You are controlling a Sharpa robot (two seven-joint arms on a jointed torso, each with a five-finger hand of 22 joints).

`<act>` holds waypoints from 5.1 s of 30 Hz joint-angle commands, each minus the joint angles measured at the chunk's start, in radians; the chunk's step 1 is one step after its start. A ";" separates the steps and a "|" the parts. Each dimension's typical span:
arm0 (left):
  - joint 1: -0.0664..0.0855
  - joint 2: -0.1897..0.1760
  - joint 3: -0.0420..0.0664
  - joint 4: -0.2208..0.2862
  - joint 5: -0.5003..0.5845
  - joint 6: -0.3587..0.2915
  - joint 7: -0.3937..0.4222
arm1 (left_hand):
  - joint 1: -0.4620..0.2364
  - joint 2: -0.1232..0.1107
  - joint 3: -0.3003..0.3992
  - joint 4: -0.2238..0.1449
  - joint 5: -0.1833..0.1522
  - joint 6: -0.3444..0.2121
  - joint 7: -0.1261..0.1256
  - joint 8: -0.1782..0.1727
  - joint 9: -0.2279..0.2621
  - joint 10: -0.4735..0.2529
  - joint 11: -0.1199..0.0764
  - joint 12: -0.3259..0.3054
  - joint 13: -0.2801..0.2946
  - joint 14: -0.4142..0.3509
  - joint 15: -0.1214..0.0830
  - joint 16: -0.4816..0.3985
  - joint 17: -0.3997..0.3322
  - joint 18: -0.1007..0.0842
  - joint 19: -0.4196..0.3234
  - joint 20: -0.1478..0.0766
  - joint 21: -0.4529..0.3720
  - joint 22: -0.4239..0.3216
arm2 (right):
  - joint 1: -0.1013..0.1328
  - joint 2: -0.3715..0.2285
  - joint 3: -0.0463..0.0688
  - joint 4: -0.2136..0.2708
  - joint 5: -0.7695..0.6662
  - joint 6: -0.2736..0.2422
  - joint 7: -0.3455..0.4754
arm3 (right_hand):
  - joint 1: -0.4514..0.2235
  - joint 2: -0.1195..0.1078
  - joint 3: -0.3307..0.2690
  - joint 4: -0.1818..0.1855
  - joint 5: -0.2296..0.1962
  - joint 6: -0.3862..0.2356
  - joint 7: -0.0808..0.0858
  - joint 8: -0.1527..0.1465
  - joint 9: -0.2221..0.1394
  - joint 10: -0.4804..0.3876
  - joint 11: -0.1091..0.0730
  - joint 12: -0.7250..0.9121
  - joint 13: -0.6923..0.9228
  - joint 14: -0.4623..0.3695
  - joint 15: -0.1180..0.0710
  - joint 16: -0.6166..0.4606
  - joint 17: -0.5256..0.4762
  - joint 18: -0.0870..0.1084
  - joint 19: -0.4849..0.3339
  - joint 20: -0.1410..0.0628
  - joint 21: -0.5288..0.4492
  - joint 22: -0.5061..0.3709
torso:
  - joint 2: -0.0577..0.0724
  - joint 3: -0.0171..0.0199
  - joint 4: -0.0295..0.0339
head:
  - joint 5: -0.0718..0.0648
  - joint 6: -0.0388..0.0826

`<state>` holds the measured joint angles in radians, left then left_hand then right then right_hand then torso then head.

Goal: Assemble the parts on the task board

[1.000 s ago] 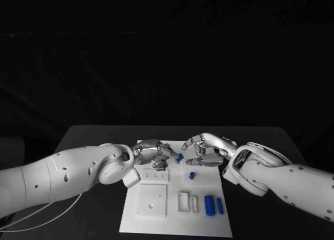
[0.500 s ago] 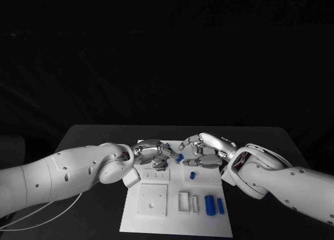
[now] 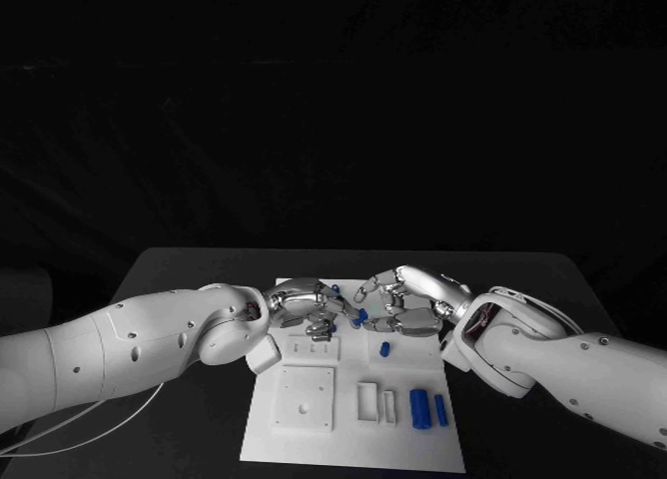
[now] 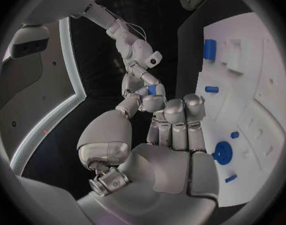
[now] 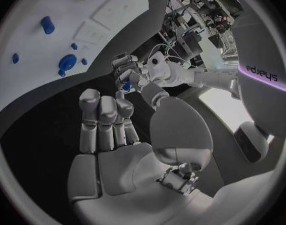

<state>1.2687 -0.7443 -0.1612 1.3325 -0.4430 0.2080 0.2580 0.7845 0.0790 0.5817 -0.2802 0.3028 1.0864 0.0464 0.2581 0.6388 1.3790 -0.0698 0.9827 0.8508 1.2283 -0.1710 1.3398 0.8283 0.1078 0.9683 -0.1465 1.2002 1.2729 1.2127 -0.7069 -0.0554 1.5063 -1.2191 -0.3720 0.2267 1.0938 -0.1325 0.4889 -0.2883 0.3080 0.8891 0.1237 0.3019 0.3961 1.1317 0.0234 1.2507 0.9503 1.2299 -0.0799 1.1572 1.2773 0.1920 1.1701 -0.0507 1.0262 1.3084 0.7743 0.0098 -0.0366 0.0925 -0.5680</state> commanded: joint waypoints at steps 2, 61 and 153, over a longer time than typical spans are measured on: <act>0.000 0.002 0.001 0.004 -0.008 0.002 0.006 | 0.038 0.029 0.003 0.001 0.004 0.013 -0.004 0.006 0.002 -0.008 -0.001 0.003 0.001 -0.003 -0.006 0.002 0.002 -0.001 -0.005 -0.103 -0.003 0.001 | -0.001 0.006 -0.003 -0.001 -0.004 0.033 0.009 | -0.002 0.010 0.007 -0.001 -0.005 0.019 0.012 0.004 0.001 0.005 -0.001 0.006 0.004 0.003 -0.005 0.008 -0.002 0.070 0.002 -0.013 0.007 0.021 | 0.000 0.0006 -0.0003 | 0.001 -0.001; 0.000 -0.001 -0.001 0.021 0.008 -0.116 -0.064 | -0.028 -0.107 -0.026 0.088 -0.189 -0.043 0.007 -0.021 -0.004 -0.024 0.008 0.009 0.002 -0.008 0.002 -0.001 -0.003 0.002 -0.007 -0.107 -0.011 -0.003 | -0.001 0.008 -0.007 0.023 -0.074 -0.047 -0.080 | -0.073 0.021 0.127 0.015 -0.098 0.170 -0.046 0.074 0.066 0.041 -0.056 -0.027 0.048 0.002 -0.053 0.033 -0.032 0.070 0.009 -0.024 0.035 0.010 | 0.000 0.0012 -0.0006 | -0.001 -0.007; 0.001 0.010 -0.002 0.029 0.114 -0.202 -0.064 | 0.033 0.017 -0.003 -0.005 0.012 0.039 -0.011 0.022 0.022 0.008 -0.007 -0.005 -0.027 0.000 -0.010 0.004 -0.014 -0.002 -0.013 -0.104 -0.004 0.011 | -0.004 0.027 -0.011 -0.004 -0.099 -0.128 -0.188 | -0.139 -0.071 0.106 0.033 -0.030 0.023 0.004 -0.023 0.048 0.005 -0.011 -0.101 0.053 -0.033 -0.015 -0.003 -0.071 0.070 -0.017 -0.020 0.005 -0.011 | -0.001 0.0009 -0.0007 | 0.004 -0.011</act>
<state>1.2685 -0.7358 -0.1645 1.3585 -0.3413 0.0475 0.1815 0.8092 0.0939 0.5729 -0.2801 0.2979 1.0903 0.0585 0.2763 0.6583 1.3880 -0.0682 0.9826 0.8255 1.2281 -0.1641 1.3398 0.8151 0.0964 0.9539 -0.1395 1.1908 1.2831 1.2092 -0.6786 -0.0660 1.5038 -1.3362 -0.4810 0.0312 0.9577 -0.1906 0.6017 -0.2545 0.2721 0.9599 0.1046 0.2920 0.4504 1.1448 0.0026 1.1553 1.0060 1.2069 -0.0975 1.1593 1.2090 0.1846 1.1601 -0.0722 1.0357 1.2993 0.7737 0.0106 -0.0372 0.0953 -0.5797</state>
